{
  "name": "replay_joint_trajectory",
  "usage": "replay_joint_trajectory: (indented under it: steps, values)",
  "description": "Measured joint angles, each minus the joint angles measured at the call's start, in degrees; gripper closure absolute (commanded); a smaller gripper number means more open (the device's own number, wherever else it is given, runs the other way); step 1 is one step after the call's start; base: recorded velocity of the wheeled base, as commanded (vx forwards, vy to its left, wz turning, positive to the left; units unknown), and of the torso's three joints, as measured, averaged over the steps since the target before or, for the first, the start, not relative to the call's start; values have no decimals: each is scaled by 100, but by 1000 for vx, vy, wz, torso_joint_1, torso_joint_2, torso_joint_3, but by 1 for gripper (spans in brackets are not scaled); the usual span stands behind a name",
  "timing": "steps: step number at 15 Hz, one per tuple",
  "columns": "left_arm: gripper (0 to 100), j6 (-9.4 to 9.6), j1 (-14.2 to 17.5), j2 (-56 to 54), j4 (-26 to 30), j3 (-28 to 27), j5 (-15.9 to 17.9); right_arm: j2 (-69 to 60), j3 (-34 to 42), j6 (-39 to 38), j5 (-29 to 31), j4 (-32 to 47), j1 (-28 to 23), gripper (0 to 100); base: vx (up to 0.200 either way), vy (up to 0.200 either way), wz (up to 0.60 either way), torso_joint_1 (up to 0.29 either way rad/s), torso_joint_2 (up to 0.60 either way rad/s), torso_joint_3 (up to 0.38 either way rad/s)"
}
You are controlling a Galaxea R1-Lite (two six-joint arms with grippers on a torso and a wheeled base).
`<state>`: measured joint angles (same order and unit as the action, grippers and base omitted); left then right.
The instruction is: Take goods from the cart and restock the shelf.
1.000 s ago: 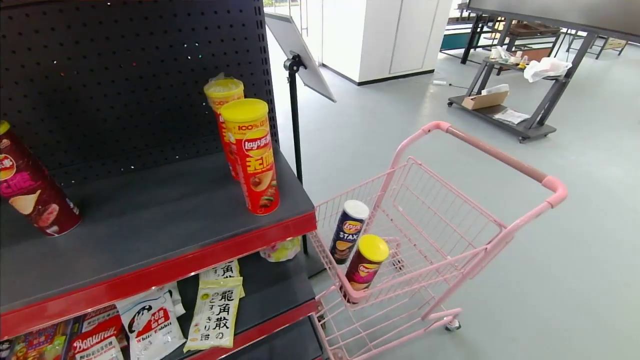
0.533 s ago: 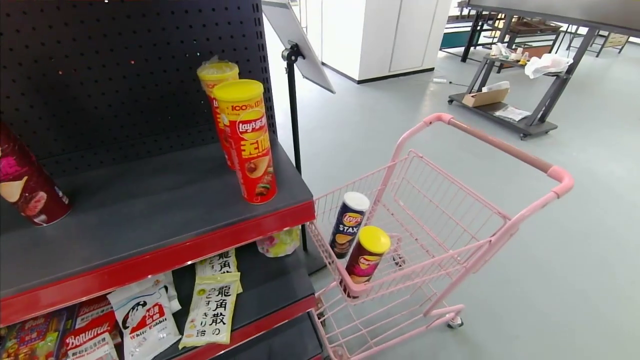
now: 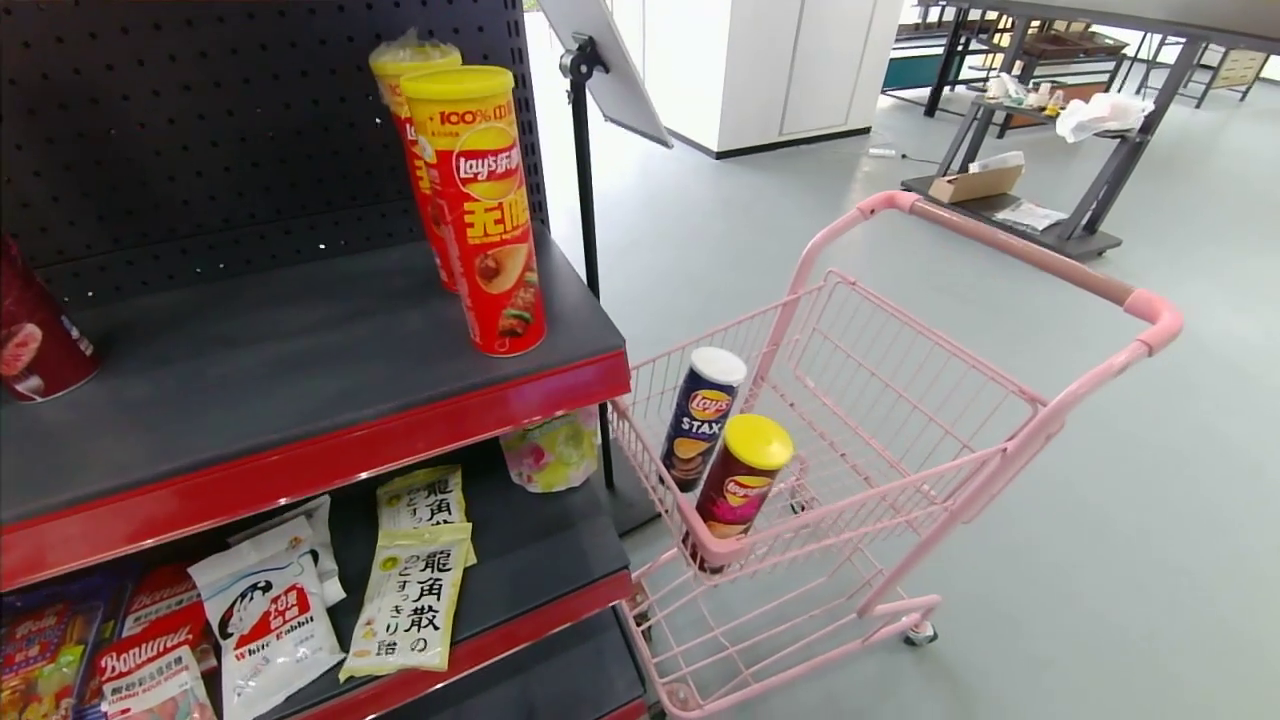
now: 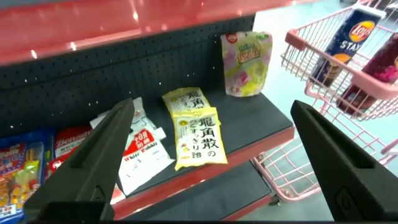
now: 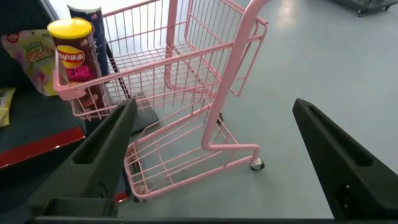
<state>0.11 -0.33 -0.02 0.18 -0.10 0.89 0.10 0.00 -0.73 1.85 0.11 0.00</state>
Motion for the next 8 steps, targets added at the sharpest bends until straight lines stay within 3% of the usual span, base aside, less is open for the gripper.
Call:
replay_joint_trajectory:
  steps: [5,8]
  values:
    - [0,7,0,0,0,0,0,0,0,24,-2,0,0,0,0,0,0,-149,501,352]
    - [0,11,0,0,-2,0,1,9,0,195,-84,5,10,0,0,0,0,-36,141,102]
